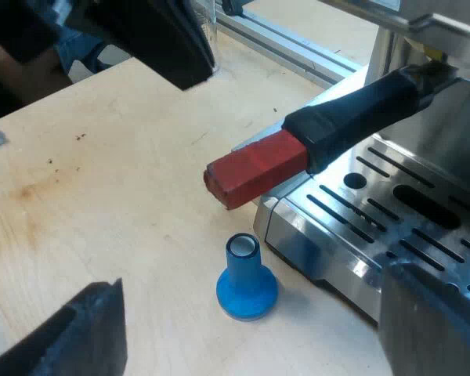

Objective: Put the handle in the coffee machine

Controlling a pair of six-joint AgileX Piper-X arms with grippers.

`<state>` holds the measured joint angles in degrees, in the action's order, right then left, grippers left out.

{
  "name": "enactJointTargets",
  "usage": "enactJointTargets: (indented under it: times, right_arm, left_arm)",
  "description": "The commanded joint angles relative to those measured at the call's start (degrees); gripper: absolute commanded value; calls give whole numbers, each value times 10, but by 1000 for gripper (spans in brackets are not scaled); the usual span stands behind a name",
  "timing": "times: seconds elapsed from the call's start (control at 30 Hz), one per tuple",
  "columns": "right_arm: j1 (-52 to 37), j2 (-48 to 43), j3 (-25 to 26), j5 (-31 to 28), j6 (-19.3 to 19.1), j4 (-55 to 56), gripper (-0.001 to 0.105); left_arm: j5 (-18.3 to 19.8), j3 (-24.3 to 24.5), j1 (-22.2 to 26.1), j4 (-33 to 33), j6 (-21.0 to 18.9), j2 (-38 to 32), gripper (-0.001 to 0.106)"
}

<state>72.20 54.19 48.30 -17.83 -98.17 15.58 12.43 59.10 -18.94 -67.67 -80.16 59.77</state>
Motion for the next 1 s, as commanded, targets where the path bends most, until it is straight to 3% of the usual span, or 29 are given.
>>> enactJointTargets:
  times: [0.03, 0.33, 0.47, 0.63, 1.0]
  right_arm:
    - [2, -6, 5, 1, -7, -1, 69]
    - [2, -6, 5, 0, -7, -1, 69]
    - [2, -6, 5, -1, -6, -1, 69]
    - [2, -6, 5, -1, -6, -1, 69]
    - [2, -16, 5, -3, -6, 1, 69]
  left_arm:
    - [2, 1, -25, -13, 1, 16, 1]
    - [-24, 1, -141, -11, 19, 44, 1]
    - [-23, 1, -157, -11, 23, 58, 1]
    - [-10, 3, -181, -1, 58, 61, 1]
    - [6, 33, -232, 31, 73, 61, 1]
